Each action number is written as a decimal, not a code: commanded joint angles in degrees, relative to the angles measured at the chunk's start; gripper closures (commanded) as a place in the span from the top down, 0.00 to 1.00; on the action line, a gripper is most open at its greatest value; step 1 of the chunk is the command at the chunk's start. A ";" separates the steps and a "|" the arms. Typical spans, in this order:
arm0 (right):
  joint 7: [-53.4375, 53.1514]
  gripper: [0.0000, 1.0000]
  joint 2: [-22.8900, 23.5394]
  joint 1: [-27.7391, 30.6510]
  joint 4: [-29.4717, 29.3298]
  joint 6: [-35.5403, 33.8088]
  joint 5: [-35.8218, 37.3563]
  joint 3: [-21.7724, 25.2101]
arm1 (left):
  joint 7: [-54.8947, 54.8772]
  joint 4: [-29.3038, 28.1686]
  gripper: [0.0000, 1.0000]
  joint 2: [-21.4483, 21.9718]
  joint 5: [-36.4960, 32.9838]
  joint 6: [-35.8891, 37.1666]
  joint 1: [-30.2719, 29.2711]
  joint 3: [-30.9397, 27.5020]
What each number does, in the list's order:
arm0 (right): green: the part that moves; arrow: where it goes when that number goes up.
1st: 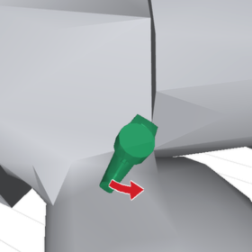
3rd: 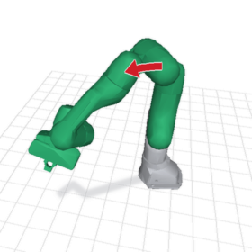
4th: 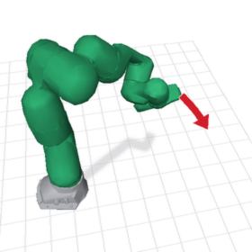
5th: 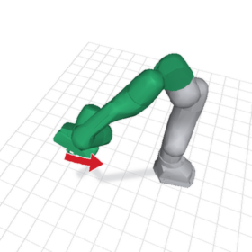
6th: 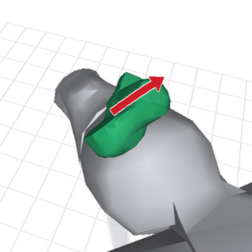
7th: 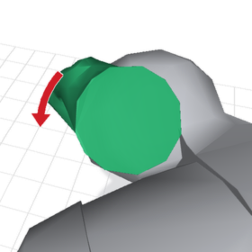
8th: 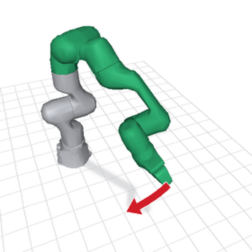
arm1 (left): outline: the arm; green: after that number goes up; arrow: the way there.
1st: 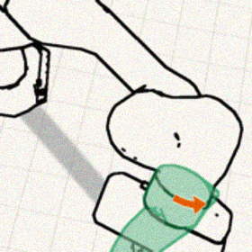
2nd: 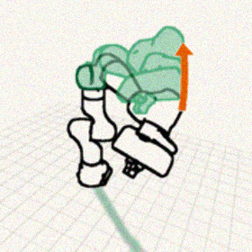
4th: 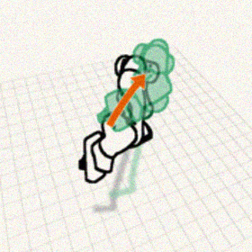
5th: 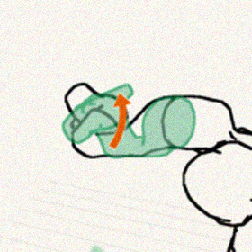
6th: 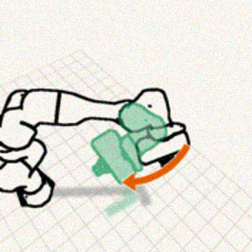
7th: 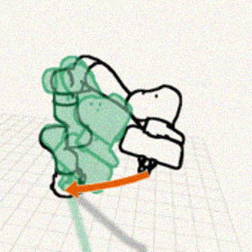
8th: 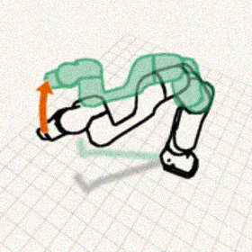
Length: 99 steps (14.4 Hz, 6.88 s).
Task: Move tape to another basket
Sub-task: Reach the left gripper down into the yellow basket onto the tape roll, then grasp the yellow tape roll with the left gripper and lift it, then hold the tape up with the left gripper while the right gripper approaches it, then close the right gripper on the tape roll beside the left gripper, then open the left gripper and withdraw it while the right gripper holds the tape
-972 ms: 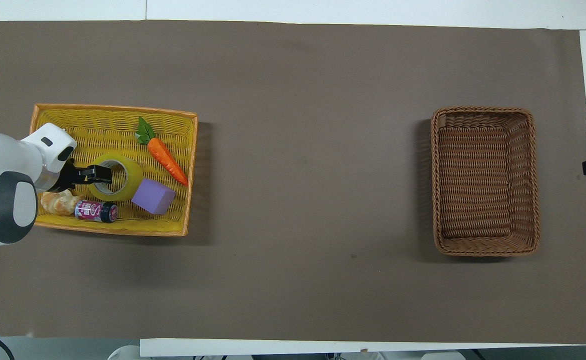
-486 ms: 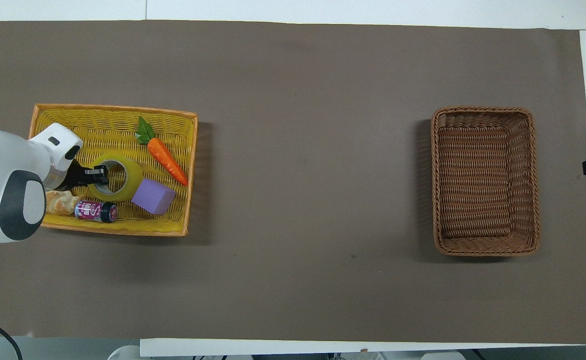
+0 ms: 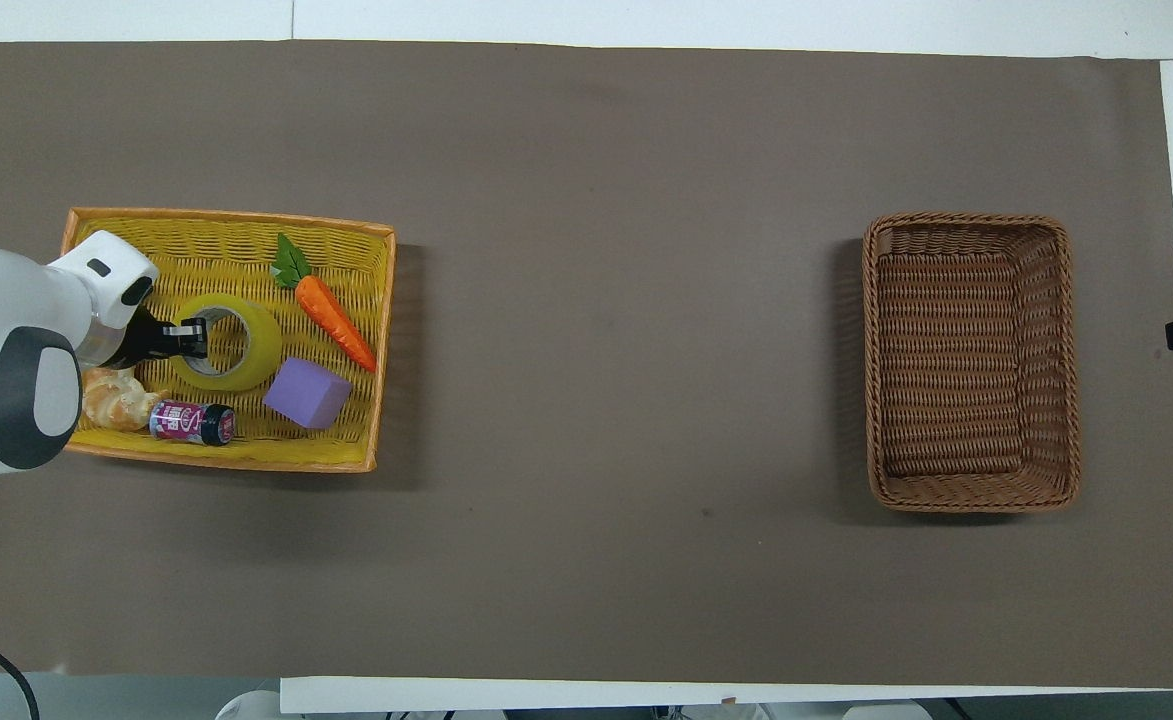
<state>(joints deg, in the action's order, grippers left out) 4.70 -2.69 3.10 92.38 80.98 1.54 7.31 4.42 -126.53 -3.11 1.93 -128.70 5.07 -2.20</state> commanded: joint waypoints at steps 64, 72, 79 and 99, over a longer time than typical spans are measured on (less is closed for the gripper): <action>3.91 0.98 3.22 -30.08 21.26 42.32 -66.93 -0.37 | 35.93 21.94 0.00 -0.06 24.88 7.68 32.01 0.97; 4.09 0.93 4.01 -30.17 21.26 42.42 -66.93 -0.46 | 35.93 21.67 0.00 0.03 24.79 7.76 32.81 0.97; 4.17 0.72 3.92 -29.65 21.26 41.36 -66.93 -0.37 | 35.93 21.59 0.00 0.12 24.79 7.76 32.81 0.97; 4.79 0.00 3.84 -28.95 21.26 39.87 -66.93 -0.37 | 35.05 30.98 1.00 2.49 22.52 22.59 26.23 -0.88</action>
<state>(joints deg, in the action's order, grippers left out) 9.49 1.43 -26.82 113.91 122.45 -64.29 7.15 39.58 -97.88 -1.49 25.85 -112.24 35.08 -2.45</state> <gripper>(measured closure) 0.458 0.035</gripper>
